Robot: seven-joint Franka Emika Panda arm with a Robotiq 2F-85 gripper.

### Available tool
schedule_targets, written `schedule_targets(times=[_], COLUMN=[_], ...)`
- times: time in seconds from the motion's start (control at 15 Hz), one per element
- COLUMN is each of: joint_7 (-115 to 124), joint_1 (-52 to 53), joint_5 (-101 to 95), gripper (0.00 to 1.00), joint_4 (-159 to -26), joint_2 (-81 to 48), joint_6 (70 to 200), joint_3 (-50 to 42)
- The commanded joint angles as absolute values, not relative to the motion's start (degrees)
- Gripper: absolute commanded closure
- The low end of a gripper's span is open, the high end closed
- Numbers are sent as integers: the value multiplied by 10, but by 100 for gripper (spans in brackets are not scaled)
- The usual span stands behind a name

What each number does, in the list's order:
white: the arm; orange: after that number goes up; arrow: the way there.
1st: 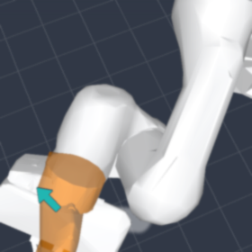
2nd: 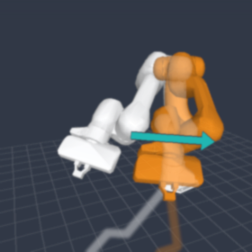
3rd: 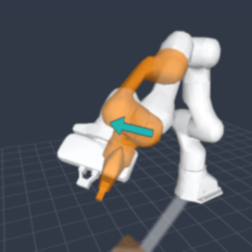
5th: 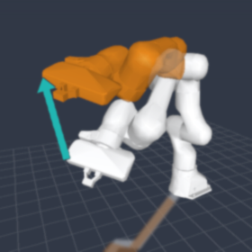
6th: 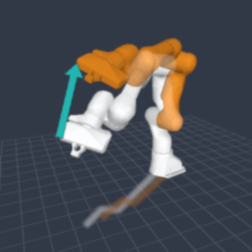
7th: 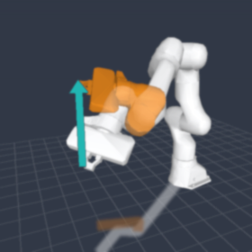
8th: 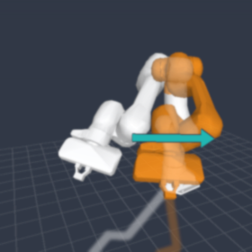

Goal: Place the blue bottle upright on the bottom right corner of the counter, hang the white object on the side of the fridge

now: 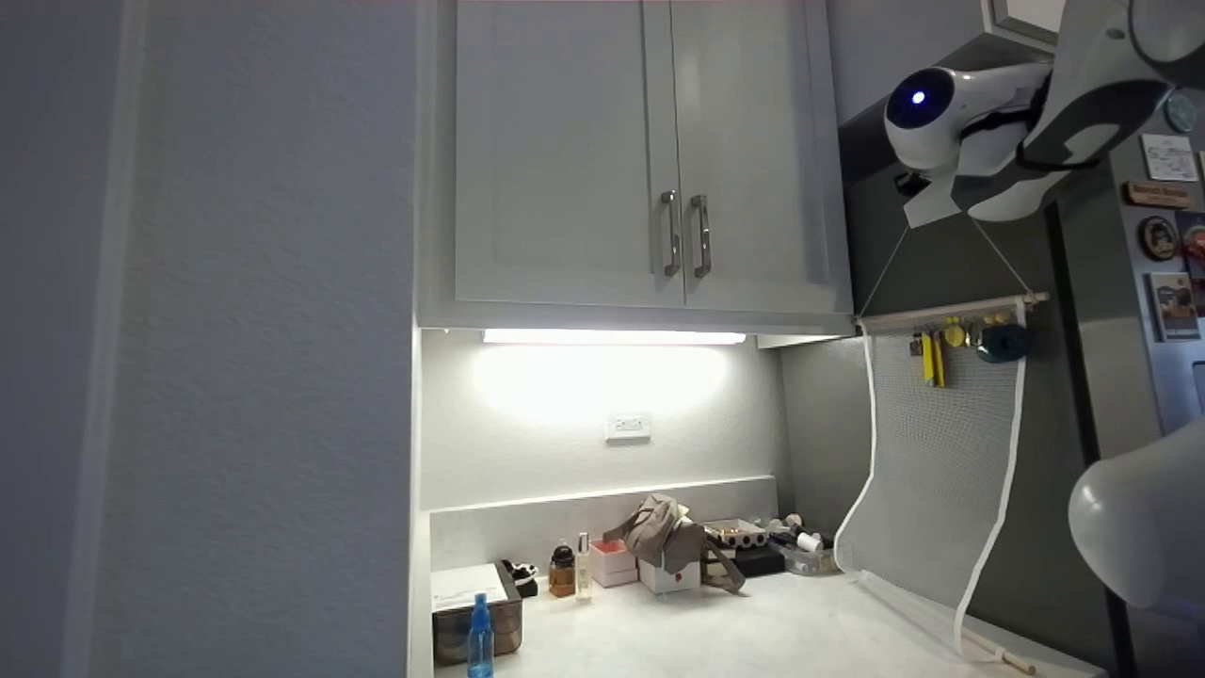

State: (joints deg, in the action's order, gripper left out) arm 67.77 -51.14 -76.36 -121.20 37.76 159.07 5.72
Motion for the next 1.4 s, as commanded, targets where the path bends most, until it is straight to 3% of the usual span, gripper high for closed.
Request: schedule_targets(times=[0.0,0.13,0.27,0.6,0.87,0.93,1.33], joint_7=[652,650,644,619,604,602,567], joint_1=[-518,-512,-507,-486,-469,-466,-445], joint_5=[-757,-756,-752,-735,-722,-719,-698], gripper=[98,98,67,35,4,0,0], joint_4=[-1171,-1170,-1169,-1162,-1154,-1151,-1148], joint_2=[340,339,338,329,320,316,311], joint_6=[1598,1597,1592,1596,1594,1594,1589], joint_3=[25,20,17,5,-2,-4,-19])
